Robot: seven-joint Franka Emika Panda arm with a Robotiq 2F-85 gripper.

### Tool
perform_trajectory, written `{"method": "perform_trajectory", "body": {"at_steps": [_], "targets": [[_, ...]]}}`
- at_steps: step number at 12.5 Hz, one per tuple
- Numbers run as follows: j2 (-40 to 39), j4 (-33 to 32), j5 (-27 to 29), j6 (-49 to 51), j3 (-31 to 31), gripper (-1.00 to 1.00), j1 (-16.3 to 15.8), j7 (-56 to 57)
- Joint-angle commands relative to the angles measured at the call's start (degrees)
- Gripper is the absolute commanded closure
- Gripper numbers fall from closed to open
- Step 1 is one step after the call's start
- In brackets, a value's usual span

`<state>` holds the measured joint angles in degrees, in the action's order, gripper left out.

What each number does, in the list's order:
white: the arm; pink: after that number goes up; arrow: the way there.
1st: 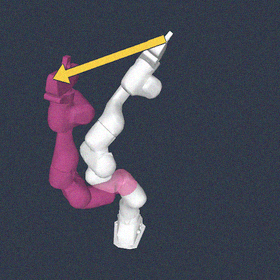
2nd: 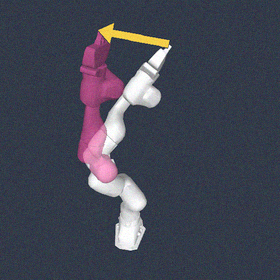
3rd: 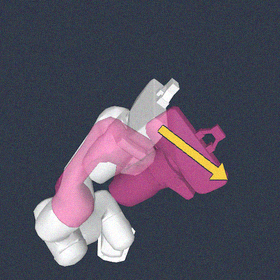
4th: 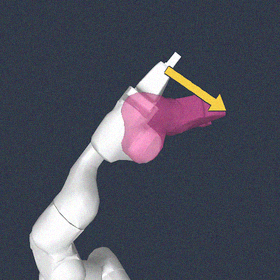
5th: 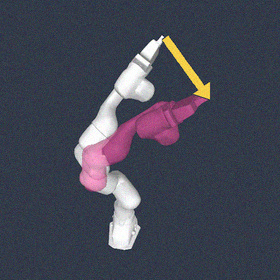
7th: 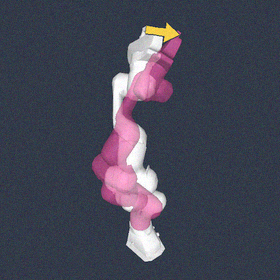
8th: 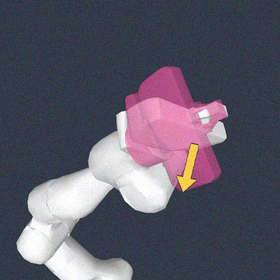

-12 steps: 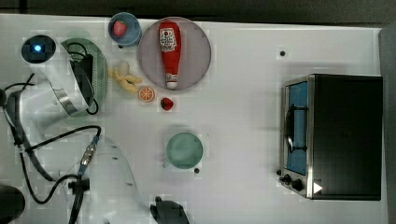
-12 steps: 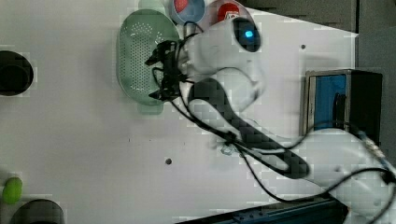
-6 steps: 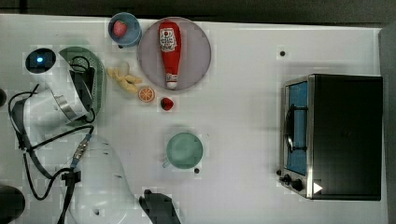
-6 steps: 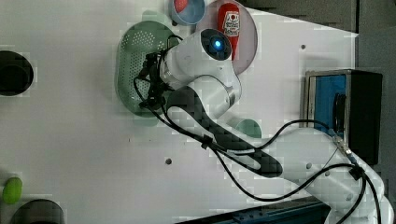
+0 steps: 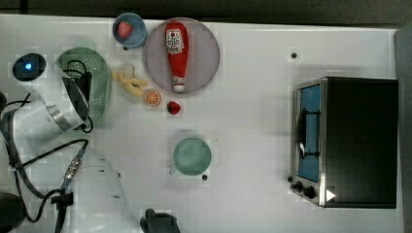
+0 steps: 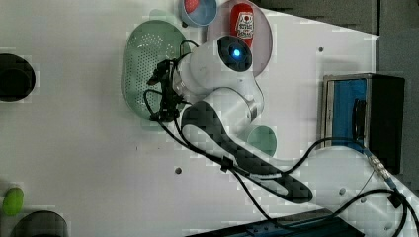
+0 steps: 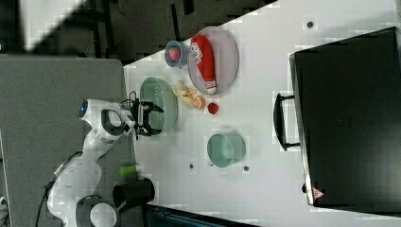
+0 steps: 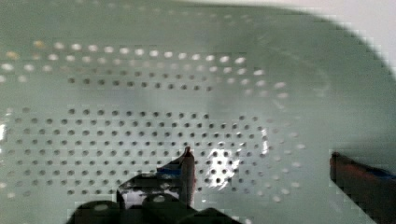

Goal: Drag strainer backwards.

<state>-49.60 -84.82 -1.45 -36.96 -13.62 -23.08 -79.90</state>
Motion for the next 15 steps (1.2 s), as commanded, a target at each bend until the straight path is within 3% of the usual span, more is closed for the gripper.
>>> {"method": "perform_trajectory", "body": {"at_steps": [1, 6, 15], "targets": [[3.88, -5.31, -0.03, -0.35, 0.06, -1.0, -2.18, -3.4], [7.61, -12.54, 0.1, -3.5, 0.04, -1.0, -3.89, -3.42], [11.62, -18.96, 2.72, -3.95, 0.04, -1.0, -7.48, -3.66]]}}
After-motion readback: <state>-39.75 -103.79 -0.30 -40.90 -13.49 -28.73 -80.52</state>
